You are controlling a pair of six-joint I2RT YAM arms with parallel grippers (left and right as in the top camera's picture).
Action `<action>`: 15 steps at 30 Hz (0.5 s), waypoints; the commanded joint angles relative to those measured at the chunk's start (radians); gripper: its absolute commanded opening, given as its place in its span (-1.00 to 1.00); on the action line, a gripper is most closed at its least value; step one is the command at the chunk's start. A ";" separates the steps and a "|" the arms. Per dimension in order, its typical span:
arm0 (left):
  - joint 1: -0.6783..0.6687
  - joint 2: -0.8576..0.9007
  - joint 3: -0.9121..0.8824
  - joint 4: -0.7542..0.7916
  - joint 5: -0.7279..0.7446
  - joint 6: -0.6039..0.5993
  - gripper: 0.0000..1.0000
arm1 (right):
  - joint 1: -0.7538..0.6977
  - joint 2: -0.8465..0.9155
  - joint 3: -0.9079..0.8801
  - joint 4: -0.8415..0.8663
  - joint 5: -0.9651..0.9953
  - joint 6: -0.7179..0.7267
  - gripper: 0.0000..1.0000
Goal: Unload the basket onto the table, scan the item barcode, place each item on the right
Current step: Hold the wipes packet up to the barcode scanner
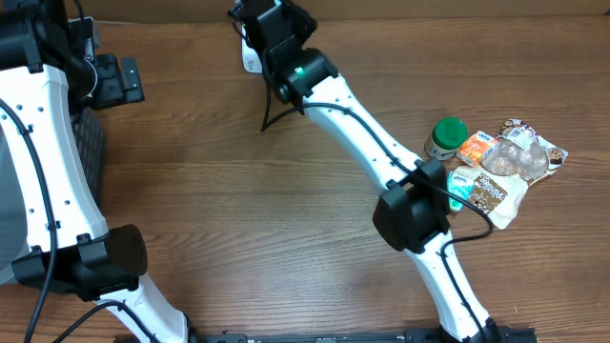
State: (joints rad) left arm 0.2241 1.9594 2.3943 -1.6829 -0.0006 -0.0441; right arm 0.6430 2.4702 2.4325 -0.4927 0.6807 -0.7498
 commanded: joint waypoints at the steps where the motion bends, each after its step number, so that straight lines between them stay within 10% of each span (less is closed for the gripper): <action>1: -0.004 -0.003 0.002 0.001 0.000 0.019 0.99 | -0.001 0.032 0.021 0.104 0.036 -0.345 -0.92; 15: -0.004 -0.003 0.002 0.001 0.000 0.019 0.99 | -0.021 0.158 0.021 0.328 -0.028 -0.524 -0.92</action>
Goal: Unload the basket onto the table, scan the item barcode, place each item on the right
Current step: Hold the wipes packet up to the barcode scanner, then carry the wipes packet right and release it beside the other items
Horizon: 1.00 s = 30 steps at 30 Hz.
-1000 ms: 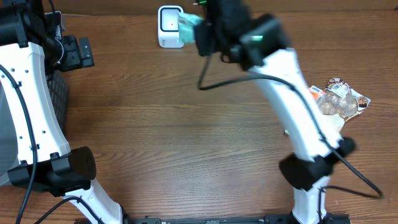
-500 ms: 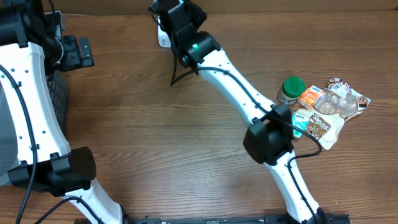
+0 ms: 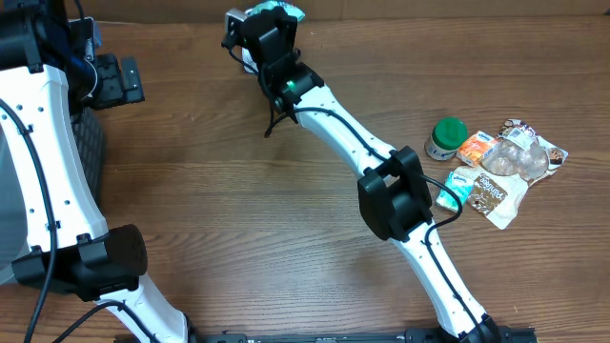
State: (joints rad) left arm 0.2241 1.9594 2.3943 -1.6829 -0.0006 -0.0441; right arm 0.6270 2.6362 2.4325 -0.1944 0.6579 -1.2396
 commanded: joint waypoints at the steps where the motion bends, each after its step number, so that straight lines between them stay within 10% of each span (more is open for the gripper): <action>1: -0.004 -0.003 0.002 0.001 0.000 0.019 0.99 | -0.005 -0.008 0.021 0.035 -0.005 -0.036 -0.92; 15: -0.004 -0.003 0.002 0.001 0.000 0.019 0.99 | 0.000 -0.024 0.021 0.025 0.047 -0.056 -0.92; 30: -0.004 -0.003 0.002 0.001 0.000 0.019 0.99 | 0.006 -0.455 0.021 -0.561 -0.089 1.057 -0.92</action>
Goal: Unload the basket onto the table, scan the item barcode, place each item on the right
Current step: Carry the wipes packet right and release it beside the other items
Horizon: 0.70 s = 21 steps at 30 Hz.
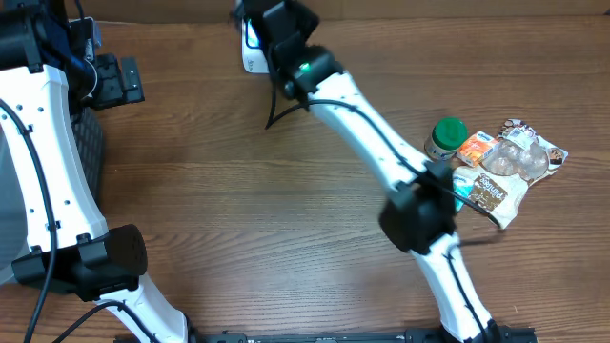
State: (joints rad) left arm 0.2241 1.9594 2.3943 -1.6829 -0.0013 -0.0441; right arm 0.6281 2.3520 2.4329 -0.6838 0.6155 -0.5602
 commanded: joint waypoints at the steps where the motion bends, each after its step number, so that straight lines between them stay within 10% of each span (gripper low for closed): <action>1: -0.004 -0.003 0.002 0.001 0.001 0.019 0.99 | 0.000 -0.209 0.021 -0.167 -0.094 0.467 -0.92; 13: -0.004 -0.003 0.002 0.001 0.001 0.019 0.99 | -0.166 -0.376 0.020 -0.994 -0.311 1.277 -0.92; 21: -0.004 -0.003 0.002 0.001 0.001 0.019 0.99 | -0.276 -0.364 -0.217 -0.993 -0.331 1.366 -0.92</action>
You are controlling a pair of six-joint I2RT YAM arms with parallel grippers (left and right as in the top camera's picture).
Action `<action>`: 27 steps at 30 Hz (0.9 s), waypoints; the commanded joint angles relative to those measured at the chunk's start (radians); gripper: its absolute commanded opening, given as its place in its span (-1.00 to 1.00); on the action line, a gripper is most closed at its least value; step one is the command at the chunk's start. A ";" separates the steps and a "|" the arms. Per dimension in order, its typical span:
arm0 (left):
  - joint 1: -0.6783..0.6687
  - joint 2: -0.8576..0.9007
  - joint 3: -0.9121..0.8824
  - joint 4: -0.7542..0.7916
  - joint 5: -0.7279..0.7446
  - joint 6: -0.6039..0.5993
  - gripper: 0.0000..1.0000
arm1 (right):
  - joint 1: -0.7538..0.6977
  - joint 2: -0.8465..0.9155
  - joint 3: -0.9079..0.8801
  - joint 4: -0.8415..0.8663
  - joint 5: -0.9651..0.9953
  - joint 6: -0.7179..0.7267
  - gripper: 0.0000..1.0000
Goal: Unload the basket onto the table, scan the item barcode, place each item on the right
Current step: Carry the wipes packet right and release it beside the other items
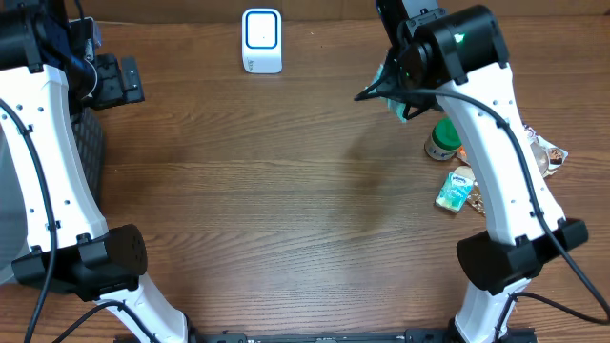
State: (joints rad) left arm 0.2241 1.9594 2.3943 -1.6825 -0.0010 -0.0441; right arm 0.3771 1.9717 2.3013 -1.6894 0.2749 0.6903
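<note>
The white barcode scanner (261, 40) stands at the back of the table, left of centre. My right gripper (394, 88) hangs over the back right of the table, well right of the scanner and mostly hidden under its own wrist. A teal packet (389, 76) shows at the fingers, and the gripper appears shut on it. My left gripper (118, 80) is at the far left, away from the items, with nothing seen in it. Its finger gap cannot be made out.
A green-lidded jar (441, 139) stands just below the right gripper. A small teal packet (456, 188) lies in front of it, and more snack packets (541, 152) lie partly behind the right arm. A black ribbed mat (88, 138) lies at the left edge.
My right arm has swung from over the scanner to the back right of the table, near the jar, still with the teal packet. The scanner now shows uncovered. The left arm has not moved.
My right gripper was reaching over the scanner at the back of the table. Then a teal packet showed at its tip by the scanner. It stayed over the scanner a second longer, and now holds the packet near the item pile on the right.
</note>
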 commanded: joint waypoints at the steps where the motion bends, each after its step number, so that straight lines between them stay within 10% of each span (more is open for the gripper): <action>1: -0.004 -0.003 0.002 0.000 0.001 0.019 0.99 | -0.035 0.016 -0.122 0.022 0.024 0.132 -0.92; 9: -0.004 -0.003 0.002 0.000 0.001 0.019 0.99 | -0.108 0.016 -0.429 0.132 0.131 0.186 -0.92; 17: -0.004 -0.003 0.002 0.000 0.001 0.019 0.99 | -0.144 0.016 -0.527 0.186 0.144 0.144 0.25; 27: -0.004 -0.003 0.002 0.000 0.001 0.019 0.99 | -0.139 -0.015 -0.485 0.169 0.166 0.026 0.30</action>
State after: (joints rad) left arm 0.2241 1.9594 2.3943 -1.6829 -0.0010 -0.0441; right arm 0.2359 1.9930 1.7775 -1.5177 0.4202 0.7986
